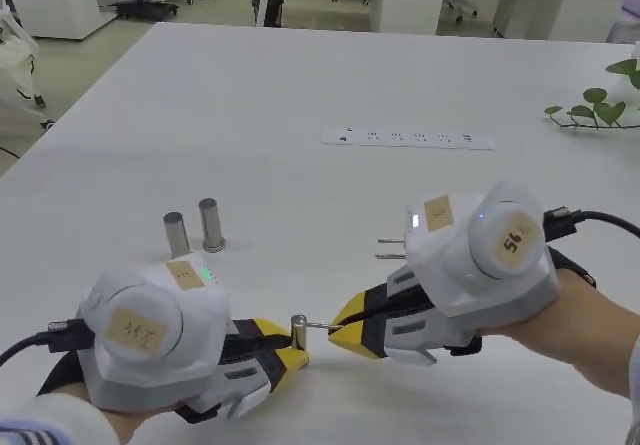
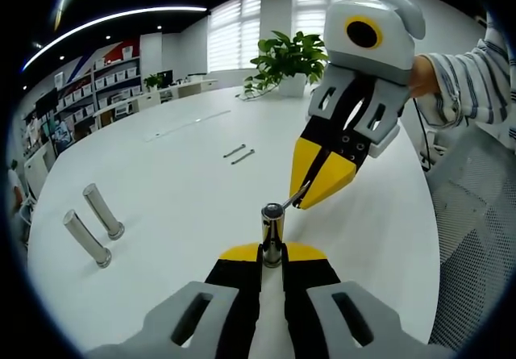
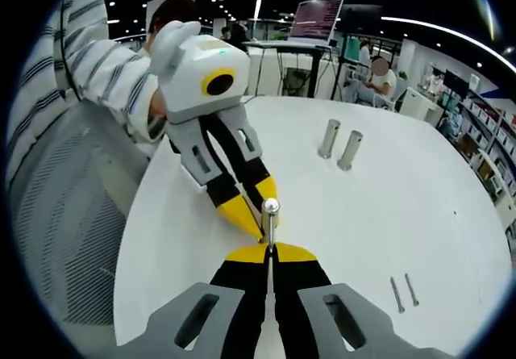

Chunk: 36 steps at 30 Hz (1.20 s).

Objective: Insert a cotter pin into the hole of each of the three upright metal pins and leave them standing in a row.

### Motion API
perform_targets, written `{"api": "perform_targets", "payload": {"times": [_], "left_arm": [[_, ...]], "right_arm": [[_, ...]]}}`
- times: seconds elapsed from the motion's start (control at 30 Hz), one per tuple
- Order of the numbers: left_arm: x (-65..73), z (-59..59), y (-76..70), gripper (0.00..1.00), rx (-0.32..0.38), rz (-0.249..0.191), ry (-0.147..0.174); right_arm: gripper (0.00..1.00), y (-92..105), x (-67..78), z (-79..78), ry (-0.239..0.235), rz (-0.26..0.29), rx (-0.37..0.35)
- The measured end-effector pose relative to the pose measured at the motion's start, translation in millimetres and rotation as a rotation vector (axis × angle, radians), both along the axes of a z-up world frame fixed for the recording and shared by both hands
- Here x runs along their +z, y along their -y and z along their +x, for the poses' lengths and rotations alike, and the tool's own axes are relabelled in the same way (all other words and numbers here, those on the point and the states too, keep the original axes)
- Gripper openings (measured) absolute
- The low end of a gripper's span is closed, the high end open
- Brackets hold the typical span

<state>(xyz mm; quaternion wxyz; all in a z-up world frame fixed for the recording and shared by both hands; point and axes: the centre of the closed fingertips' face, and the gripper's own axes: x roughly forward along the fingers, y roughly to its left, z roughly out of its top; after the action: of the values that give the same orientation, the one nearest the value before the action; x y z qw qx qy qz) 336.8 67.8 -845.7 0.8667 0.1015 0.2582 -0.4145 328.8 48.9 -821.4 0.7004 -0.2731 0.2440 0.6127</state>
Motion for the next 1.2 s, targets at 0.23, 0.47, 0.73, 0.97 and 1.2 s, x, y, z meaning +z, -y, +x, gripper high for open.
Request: {"api": "perform_targets", "payload": {"times": [0.23,0.47,0.73,0.97,1.2], "left_arm": [[0.2,-0.6,0.4,0.07,0.004,0.000,0.000],[0.4,-0.6,0.8,0.07,0.007,-0.004,-0.001],[0.5,-1.1,0.5,0.07,0.009,-0.007,-0.004],[0.5,-1.3,0.1,0.07,0.008,-0.006,-0.005],[0.6,-1.4,0.4,0.07,0.002,-0.001,0.001]], "right_arm": [[0.02,1.7,0.8,-2.2,-0.046,0.021,-0.037],[0.02,3.9,-2.1,-1.4,-0.109,0.045,-0.084],[0.02,8.2,-4.4,-1.7,-0.112,0.029,-0.090],[0.02,4.2,-0.7,-4.9,-0.115,0.047,-0.081],[0.02,-0.1,-1.4,-3.5,-0.118,0.045,-0.081]]}}
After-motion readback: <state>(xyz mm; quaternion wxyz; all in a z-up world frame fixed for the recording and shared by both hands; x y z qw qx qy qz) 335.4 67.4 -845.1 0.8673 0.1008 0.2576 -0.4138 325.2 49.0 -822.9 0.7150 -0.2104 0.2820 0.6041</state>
